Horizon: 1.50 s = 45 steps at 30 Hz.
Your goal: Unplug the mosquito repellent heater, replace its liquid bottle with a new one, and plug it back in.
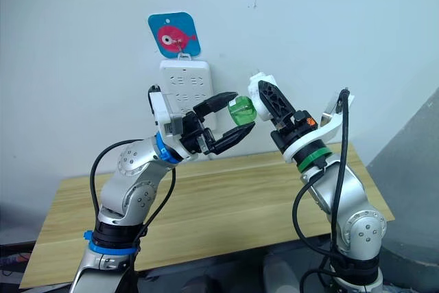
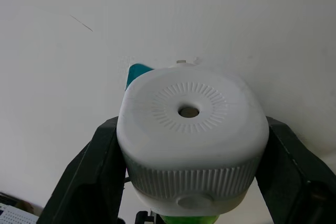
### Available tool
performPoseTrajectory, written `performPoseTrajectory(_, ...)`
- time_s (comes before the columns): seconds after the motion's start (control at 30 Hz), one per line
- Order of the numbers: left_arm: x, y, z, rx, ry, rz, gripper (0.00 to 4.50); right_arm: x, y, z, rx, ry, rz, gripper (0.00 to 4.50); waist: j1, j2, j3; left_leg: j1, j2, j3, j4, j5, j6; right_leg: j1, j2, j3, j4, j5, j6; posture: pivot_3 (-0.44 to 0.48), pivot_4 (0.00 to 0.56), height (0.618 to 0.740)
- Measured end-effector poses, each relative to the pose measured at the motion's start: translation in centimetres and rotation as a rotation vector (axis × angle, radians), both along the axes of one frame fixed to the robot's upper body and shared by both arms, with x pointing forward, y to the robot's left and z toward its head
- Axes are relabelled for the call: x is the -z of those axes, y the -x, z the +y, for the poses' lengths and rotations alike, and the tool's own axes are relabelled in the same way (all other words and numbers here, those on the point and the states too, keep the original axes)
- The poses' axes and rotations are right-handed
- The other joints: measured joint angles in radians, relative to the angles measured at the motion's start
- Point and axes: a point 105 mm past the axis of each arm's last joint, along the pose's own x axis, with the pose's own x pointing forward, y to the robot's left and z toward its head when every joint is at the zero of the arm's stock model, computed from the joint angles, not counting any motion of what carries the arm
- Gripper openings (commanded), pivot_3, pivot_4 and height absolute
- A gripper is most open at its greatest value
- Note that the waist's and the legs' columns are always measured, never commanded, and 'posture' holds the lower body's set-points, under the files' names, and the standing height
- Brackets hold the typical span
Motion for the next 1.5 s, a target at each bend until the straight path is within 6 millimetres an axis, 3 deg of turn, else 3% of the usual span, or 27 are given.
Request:
performPoseTrajectory(0.27,-0.5,0.0,-0.1,0.008,0.002,-0.015,3.93,0.7,0.2,-0.2,-0.011,0.006,0.003,2.95,0.001,0.000,0.000,0.000,0.000,0.000,0.000,0.000,0.000,0.000,0.000,0.000,0.000,0.000,0.000,-0.182,0.118,0.730)
performPoseTrajectory(0.37,-0.5,0.1,-0.2,0.017,0.000,-0.016,3.33,0.7,0.2,-0.3,-0.015,0.008,-0.001,2.95,0.002,0.000,0.000,0.000,0.000,0.000,0.000,0.000,0.000,0.000,0.000,0.000,0.000,0.000,0.000,-0.182,0.118,0.730)
performPoseTrajectory(0.5,-0.3,0.4,-0.4,0.046,-0.006,-0.013,2.13,0.8,0.2,-0.5,-0.018,-0.001,0.000,2.95,0.003,0.000,0.000,0.000,0.000,0.000,0.000,0.000,0.000,0.000,0.000,0.000,0.000,0.000,0.000,-0.184,0.121,0.730)
performPoseTrajectory(0.53,-0.2,0.4,-0.3,0.048,-0.007,-0.013,2.08,0.8,0.2,-0.5,-0.018,-0.002,0.003,2.95,0.004,0.000,0.000,0.000,0.000,0.000,0.000,0.000,0.000,0.000,0.000,0.000,0.000,0.000,0.000,-0.184,0.121,0.730)
performPoseTrajectory(0.87,-0.4,0.4,-0.2,0.048,0.000,-0.017,2.08,1.0,0.1,-0.8,0.000,-0.007,0.019,2.95,0.008,0.000,0.000,0.000,0.000,0.000,0.000,0.000,0.000,0.000,0.000,0.000,0.000,0.000,0.000,-0.185,0.122,0.730)
performPoseTrajectory(0.97,-0.4,0.3,0.0,0.054,0.012,-0.001,2.67,0.9,0.1,-0.5,-0.007,-0.015,0.020,2.95,0.009,0.000,0.000,0.000,0.000,0.001,0.000,0.000,0.000,0.000,0.000,0.000,0.000,0.000,0.000,-0.187,0.121,0.730)
performPoseTrajectory(1.07,-0.1,0.2,0.2,0.048,-0.013,0.011,3.57,0.1,0.3,-0.2,-0.022,-0.021,-0.005,2.95,0.009,0.000,0.000,0.000,0.000,0.000,0.000,0.000,0.000,0.000,0.000,0.000,0.000,0.000,0.000,-0.187,0.121,0.730)
performPoseTrajectory(1.23,1.4,0.3,0.6,0.056,-0.062,0.058,3.57,0.0,0.3,-0.2,-0.023,-0.024,-0.007,2.95,0.013,0.000,0.000,0.000,0.000,0.000,0.000,0.000,0.000,0.000,0.000,0.000,0.000,0.000,0.000,-0.182,0.121,0.730)
performPoseTrajectory(1.5,1.0,0.1,0.2,0.066,-0.047,0.051,3.57,-0.3,0.3,-0.1,-0.027,-0.019,-0.016,2.95,0.020,0.000,0.000,0.000,0.000,0.000,0.000,0.000,0.000,0.000,0.000,0.000,0.000,0.000,0.000,-0.184,0.121,0.730)
